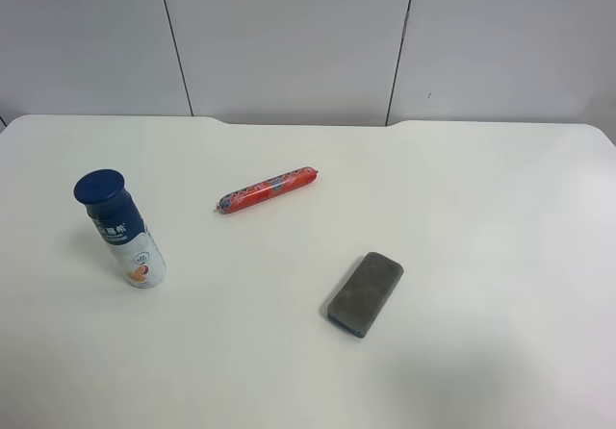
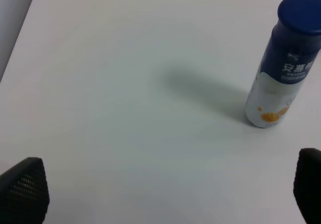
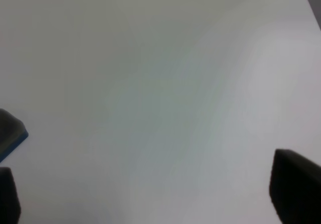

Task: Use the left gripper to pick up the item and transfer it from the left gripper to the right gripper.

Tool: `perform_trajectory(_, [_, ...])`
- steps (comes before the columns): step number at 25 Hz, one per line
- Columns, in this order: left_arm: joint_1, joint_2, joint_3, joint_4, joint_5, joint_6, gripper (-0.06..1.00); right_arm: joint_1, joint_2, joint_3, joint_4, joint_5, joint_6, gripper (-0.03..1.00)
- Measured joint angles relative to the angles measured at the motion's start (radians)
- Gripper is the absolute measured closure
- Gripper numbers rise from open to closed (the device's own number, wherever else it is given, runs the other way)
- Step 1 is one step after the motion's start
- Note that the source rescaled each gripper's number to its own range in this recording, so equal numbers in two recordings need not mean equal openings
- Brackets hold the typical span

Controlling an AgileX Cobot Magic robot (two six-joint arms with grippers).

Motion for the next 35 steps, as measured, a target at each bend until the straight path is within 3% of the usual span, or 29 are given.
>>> perform_trajectory(23, [0.000,0.035,-0.005,-0.001,0.004,0.001,-0.06,0.000,0.000,0.000,0.000,0.000,0.000,-0.03])
perform_trajectory(35, [0.000,0.445,-0.283,0.001,0.111,0.022,-0.06,0.000,0.000,0.000,0.000,0.000,0.000,-0.03])
